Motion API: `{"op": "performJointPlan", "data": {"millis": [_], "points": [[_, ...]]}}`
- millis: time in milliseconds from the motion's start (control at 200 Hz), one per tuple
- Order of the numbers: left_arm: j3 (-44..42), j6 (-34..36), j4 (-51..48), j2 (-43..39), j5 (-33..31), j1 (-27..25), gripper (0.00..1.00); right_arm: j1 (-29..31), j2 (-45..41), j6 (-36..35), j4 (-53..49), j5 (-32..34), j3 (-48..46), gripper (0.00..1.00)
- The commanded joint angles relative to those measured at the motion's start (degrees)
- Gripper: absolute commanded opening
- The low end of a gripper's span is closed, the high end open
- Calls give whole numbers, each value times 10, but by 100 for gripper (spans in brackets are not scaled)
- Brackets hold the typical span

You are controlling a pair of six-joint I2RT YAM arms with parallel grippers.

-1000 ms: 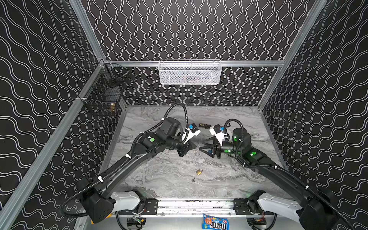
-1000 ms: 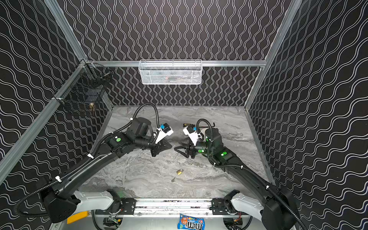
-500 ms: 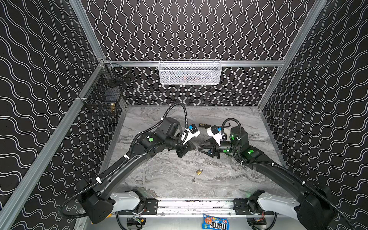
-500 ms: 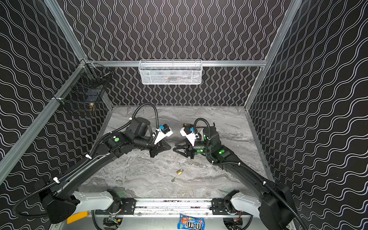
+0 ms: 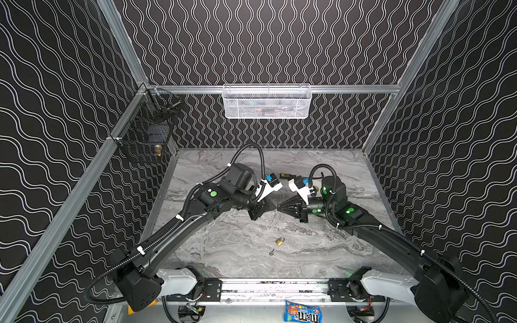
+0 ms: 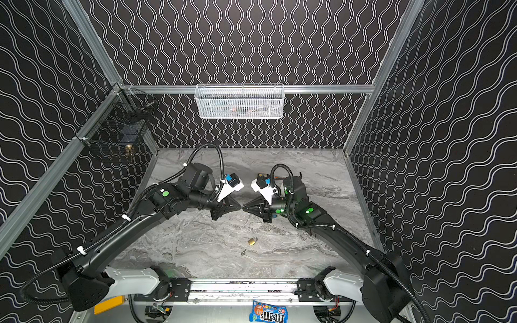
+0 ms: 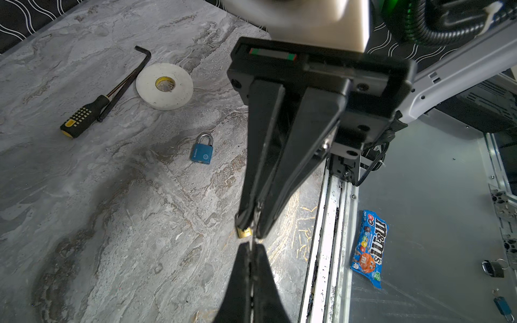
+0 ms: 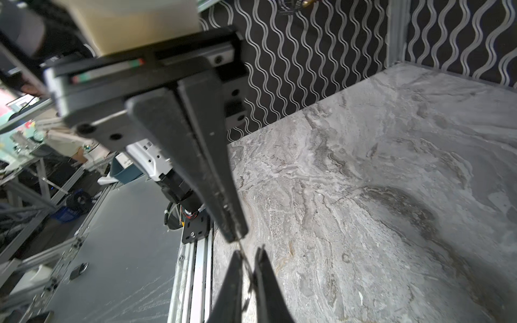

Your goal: Unlock with the key

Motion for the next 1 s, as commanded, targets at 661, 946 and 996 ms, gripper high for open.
{"op": "performJointPlan", "data": {"millis": [661,946,996], "points": [[-124,-322,318,-118,-98,14,74,10,-75,344,207,84,-106,0],[-244,-523,571,-124,-164,-16,73,56,-83,503,394,213,-164,0],[-245,-532,580,-120,-166,-23,73,58,-78,530,421,228,-169,0]]}}
